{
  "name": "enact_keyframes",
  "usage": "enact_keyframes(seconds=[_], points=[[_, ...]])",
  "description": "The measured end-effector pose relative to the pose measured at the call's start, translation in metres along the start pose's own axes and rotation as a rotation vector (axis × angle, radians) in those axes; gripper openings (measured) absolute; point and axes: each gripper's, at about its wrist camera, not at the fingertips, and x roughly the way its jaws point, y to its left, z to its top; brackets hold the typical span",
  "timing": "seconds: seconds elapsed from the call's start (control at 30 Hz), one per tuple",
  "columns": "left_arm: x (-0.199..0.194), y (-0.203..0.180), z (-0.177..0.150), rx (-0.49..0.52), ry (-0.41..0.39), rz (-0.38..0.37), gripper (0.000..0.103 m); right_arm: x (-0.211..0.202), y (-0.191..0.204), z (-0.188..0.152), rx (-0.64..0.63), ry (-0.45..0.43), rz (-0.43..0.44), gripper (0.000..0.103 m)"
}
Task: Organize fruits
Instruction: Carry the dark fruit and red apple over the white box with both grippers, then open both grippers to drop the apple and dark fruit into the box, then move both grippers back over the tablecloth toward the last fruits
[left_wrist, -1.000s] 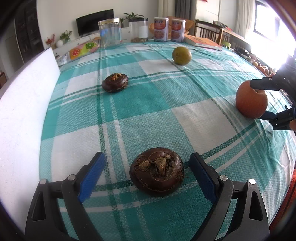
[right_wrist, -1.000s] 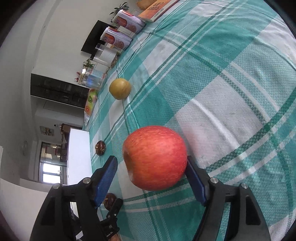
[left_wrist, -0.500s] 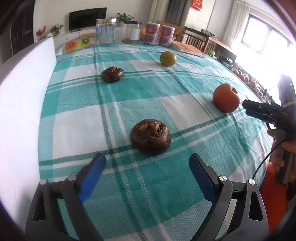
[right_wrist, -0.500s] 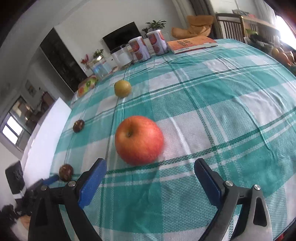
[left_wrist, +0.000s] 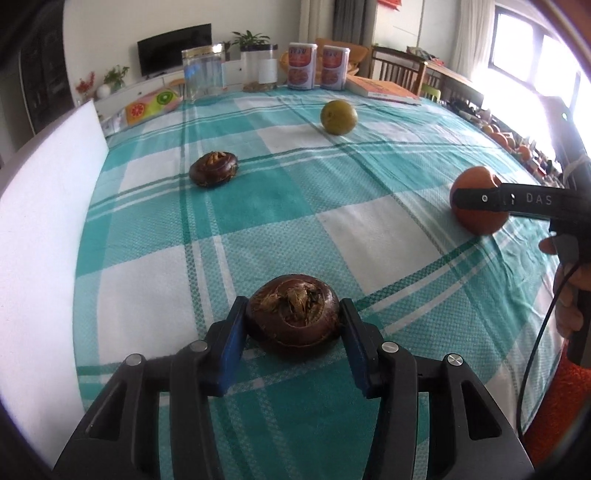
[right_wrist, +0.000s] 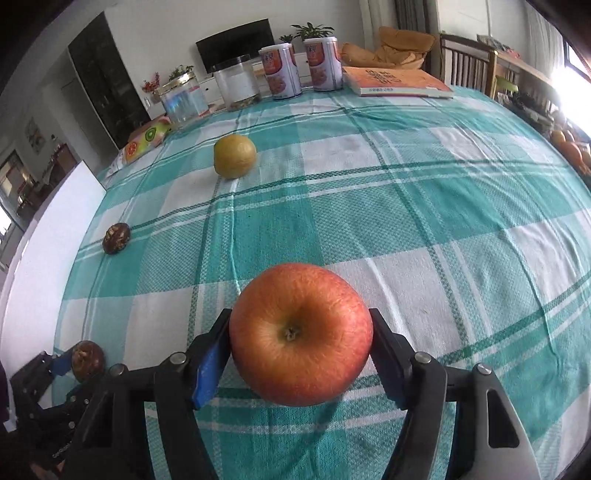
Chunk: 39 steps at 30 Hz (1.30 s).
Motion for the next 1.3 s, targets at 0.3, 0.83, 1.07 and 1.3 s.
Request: enact_keyframes(seconds=[0.3,0.83,1.07,1.3], points=[[-0.13,0.042,0.011,-0.234,-0.11,-0.333,0.05,-0.052,0.079,0.008,0.074,0.023,0.454,0.069],[-0.16,0.272,-0.046,-0.652,-0.028,0.196,0.052,0.008,0.429,-0.045,-0.7,0.14,0.418,0.069],[-0.16,0.252,-0.034,-0.588,-0.05,0.294,0.081,-0.012,0.413,-0.029,-0.66,0.007,0.371,0.087],[-0.176,0.19,-0.013,-0.477,-0.222,0.206,0.084,-0.048,0.25,-0.007,-0.451,-0.263,0.135,0.103]])
